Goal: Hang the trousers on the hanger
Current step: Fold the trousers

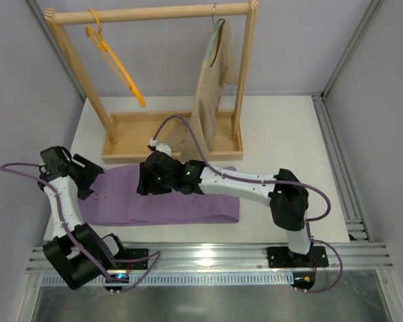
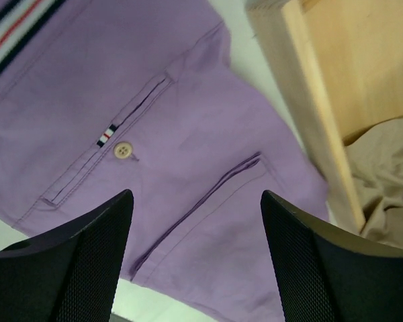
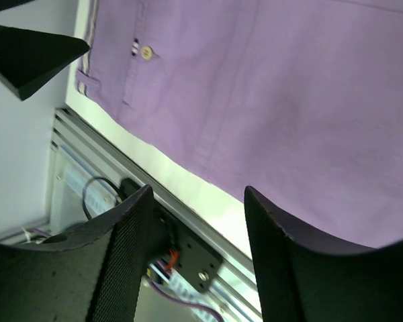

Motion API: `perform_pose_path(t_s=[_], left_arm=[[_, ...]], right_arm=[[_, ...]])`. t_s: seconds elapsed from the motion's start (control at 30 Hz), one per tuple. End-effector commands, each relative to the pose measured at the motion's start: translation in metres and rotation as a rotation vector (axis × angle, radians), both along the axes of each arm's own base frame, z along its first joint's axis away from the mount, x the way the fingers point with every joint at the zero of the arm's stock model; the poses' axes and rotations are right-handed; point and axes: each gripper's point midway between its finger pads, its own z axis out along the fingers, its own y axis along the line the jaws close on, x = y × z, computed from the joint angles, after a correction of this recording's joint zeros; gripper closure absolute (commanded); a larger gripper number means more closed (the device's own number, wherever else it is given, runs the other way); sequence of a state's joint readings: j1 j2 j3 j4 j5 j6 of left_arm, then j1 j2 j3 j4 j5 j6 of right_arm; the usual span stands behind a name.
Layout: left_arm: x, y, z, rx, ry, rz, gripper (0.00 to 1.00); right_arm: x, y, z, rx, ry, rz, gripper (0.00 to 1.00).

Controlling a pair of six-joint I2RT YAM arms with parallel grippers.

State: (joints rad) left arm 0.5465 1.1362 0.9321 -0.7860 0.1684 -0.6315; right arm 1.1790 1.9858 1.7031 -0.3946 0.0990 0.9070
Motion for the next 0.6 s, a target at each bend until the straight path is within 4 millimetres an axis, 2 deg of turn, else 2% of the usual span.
perform_pose_path(t_s=[0.0,0.03,0.07,0.1,0.13,0.17,0.2,0.23,0.27,0.3,0.33,0.4,0.43,0.5,0.53,0.57], left_arm=[[-0.004,-0.016,-0.018,-0.055,0.003,-0.086,0.23],[-0.004,-0.021,-0.019,-0.071,-0.006,-0.102,0.23],[-0.003,-0.028,-0.019,-0.098,-0.023,-0.124,0.24],[-0.001,-0.033,-0.021,-0.112,-0.04,-0.143,0.24],[0.003,-0.04,-0.02,-0.122,-0.057,-0.173,0.24],[0.006,-0.048,-0.018,-0.154,-0.075,-0.204,0.24],[0.009,-0.054,-0.02,-0.165,-0.079,-0.227,0.24],[0.01,-0.058,-0.025,-0.188,-0.061,-0.231,0.25],[0.011,-0.061,-0.029,-0.198,-0.051,-0.237,0.26],[0.01,-0.067,-0.034,-0.199,-0.034,-0.253,0.26],[0.009,-0.071,-0.04,-0.203,-0.01,-0.26,0.27],[0.009,-0.082,-0.046,-0.184,0.026,-0.286,0.27],[0.007,-0.077,-0.054,-0.134,0.064,-0.27,0.27],[0.004,-0.084,-0.07,-0.138,0.118,-0.276,0.27],[0.002,-0.085,-0.079,-0.14,0.142,-0.275,0.28],[0.0,-0.085,-0.088,-0.138,0.174,-0.276,0.28]], right_arm=[[-0.011,-0.034,0.067,0.058,-0.111,0.082,0.4],[-0.014,-0.054,0.051,-0.006,-0.107,0.074,0.39],[-0.018,-0.079,0.056,-0.046,-0.131,0.063,0.37],[-0.015,-0.098,0.053,-0.077,-0.143,0.037,0.37],[-0.014,-0.128,0.02,-0.175,-0.136,-0.004,0.37],[-0.016,-0.147,0.035,-0.142,-0.153,-0.033,0.37],[-0.01,-0.165,0.029,-0.141,-0.14,-0.078,0.37],[-0.012,-0.185,0.003,-0.167,-0.114,-0.099,0.37],[-0.011,-0.197,0.003,-0.142,-0.113,-0.119,0.37],[-0.002,-0.216,0.016,-0.086,-0.133,-0.169,0.37],[-0.001,-0.234,-0.003,-0.101,-0.122,-0.195,0.37],[0.008,-0.261,-0.003,-0.089,-0.124,-0.255,0.37],[0.021,-0.285,-0.015,-0.121,-0.114,-0.311,0.36],[0.033,-0.303,-0.02,-0.108,-0.096,-0.348,0.36],[0.046,-0.32,-0.023,-0.095,-0.09,-0.399,0.36],[0.048,-0.323,-0.023,-0.079,-0.079,-0.397,0.36]])
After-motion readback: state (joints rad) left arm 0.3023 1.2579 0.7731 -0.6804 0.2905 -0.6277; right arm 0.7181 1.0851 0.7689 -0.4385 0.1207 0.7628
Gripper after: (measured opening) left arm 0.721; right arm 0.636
